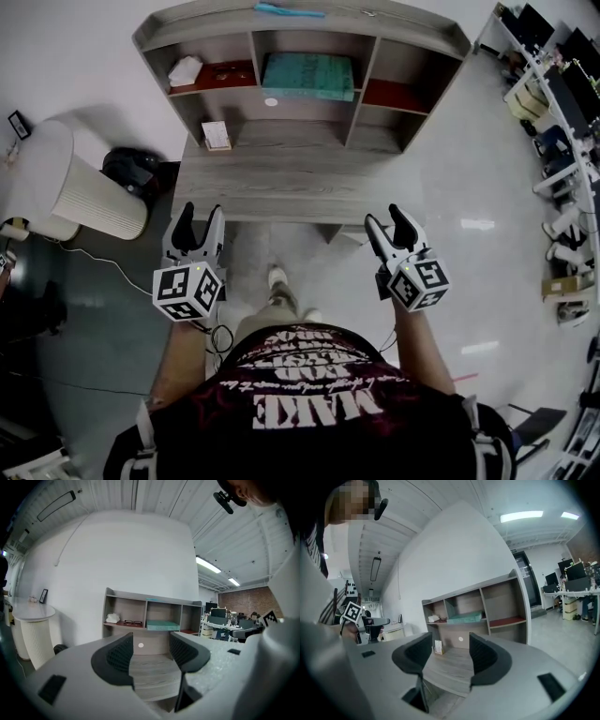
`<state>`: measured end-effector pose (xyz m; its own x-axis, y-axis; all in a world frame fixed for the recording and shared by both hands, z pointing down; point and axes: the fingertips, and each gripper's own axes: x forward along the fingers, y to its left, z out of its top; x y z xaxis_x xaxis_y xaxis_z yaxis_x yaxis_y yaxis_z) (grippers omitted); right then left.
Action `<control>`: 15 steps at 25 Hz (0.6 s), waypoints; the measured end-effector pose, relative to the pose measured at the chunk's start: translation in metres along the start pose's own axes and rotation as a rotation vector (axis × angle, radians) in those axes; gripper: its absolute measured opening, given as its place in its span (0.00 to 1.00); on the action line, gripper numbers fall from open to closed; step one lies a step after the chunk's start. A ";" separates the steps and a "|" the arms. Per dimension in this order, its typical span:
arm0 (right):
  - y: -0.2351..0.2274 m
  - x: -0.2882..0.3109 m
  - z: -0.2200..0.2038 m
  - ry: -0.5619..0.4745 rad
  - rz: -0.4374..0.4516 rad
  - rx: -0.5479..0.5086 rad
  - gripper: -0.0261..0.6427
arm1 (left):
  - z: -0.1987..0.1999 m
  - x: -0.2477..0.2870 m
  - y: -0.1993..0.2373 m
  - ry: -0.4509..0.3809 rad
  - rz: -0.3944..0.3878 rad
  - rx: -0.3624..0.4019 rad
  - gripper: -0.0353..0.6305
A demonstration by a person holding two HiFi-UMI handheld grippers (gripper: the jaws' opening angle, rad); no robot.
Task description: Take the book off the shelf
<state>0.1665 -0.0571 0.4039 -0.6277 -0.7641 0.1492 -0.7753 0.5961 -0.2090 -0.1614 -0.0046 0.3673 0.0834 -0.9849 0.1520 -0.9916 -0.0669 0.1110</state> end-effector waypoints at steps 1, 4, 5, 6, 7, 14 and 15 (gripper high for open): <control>-0.002 0.005 0.002 -0.002 -0.003 -0.002 0.40 | 0.000 0.007 0.000 0.002 -0.006 -0.001 0.40; -0.009 0.018 0.010 -0.008 -0.015 -0.007 0.40 | 0.002 0.029 0.003 0.006 -0.022 -0.005 0.40; -0.012 0.022 0.012 -0.009 -0.019 -0.004 0.40 | 0.004 0.037 0.004 0.007 -0.027 -0.004 0.40; -0.016 0.027 0.014 -0.009 -0.024 0.000 0.40 | 0.006 0.045 0.005 0.007 -0.032 -0.003 0.40; -0.019 0.032 0.015 -0.009 -0.028 0.004 0.40 | 0.009 0.054 0.006 0.006 -0.039 -0.003 0.40; -0.040 0.074 0.029 -0.018 -0.054 0.006 0.40 | 0.016 0.110 0.014 0.016 -0.082 0.005 0.40; -0.041 0.081 0.031 -0.019 -0.055 0.007 0.40 | 0.016 0.117 0.014 0.022 -0.089 0.005 0.40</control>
<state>0.1498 -0.1516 0.3945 -0.5829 -0.8000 0.1423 -0.8079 0.5517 -0.2073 -0.1674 -0.1234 0.3713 0.1733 -0.9713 0.1632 -0.9807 -0.1548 0.1196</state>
